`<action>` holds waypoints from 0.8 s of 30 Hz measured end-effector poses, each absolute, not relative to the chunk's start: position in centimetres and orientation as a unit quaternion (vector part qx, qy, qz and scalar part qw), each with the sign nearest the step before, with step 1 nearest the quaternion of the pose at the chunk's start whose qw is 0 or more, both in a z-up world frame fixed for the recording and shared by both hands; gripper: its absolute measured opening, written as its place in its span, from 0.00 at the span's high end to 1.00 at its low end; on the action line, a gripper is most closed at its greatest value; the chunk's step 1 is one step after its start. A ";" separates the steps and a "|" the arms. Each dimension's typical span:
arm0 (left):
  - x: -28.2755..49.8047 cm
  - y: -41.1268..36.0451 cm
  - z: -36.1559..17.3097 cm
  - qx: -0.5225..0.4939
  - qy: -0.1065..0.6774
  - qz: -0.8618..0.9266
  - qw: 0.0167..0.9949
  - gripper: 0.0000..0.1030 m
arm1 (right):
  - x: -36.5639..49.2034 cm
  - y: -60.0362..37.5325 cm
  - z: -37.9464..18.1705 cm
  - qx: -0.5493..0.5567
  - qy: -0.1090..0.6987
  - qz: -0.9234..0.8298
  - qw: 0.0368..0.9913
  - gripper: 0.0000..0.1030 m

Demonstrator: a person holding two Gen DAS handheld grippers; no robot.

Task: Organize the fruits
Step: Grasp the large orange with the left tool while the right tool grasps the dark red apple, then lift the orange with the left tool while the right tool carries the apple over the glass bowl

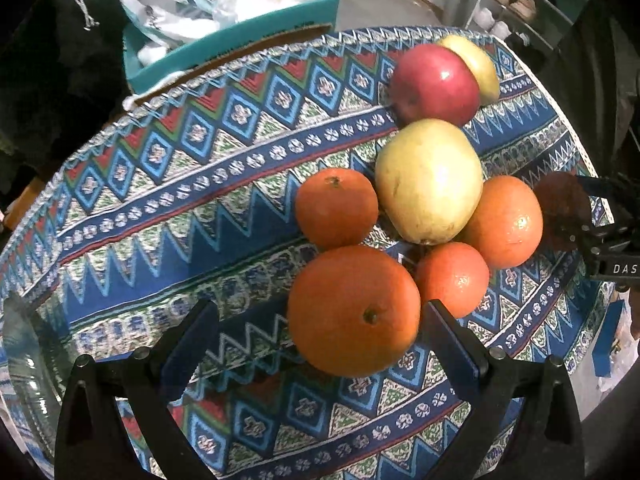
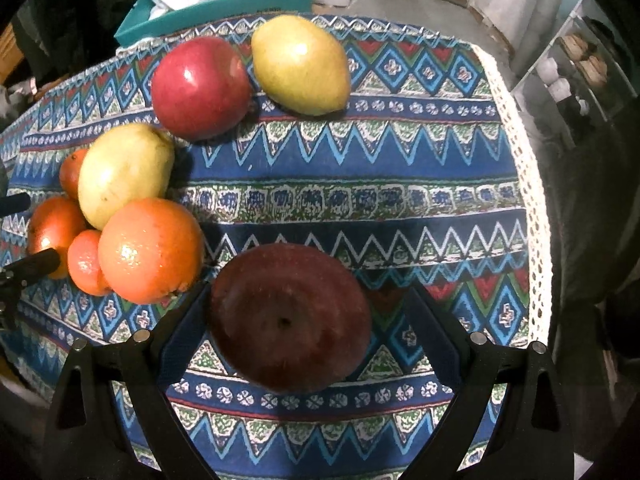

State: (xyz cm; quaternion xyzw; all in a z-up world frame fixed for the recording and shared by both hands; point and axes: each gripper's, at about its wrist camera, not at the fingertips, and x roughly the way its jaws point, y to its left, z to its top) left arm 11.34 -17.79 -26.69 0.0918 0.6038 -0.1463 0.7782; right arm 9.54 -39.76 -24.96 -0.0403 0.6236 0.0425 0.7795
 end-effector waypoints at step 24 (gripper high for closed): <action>10.3 -17.7 -28.2 0.074 0.605 -0.175 0.774 0.32 | 9.5 -39.0 -23.4 -0.030 0.586 0.061 0.808 0.27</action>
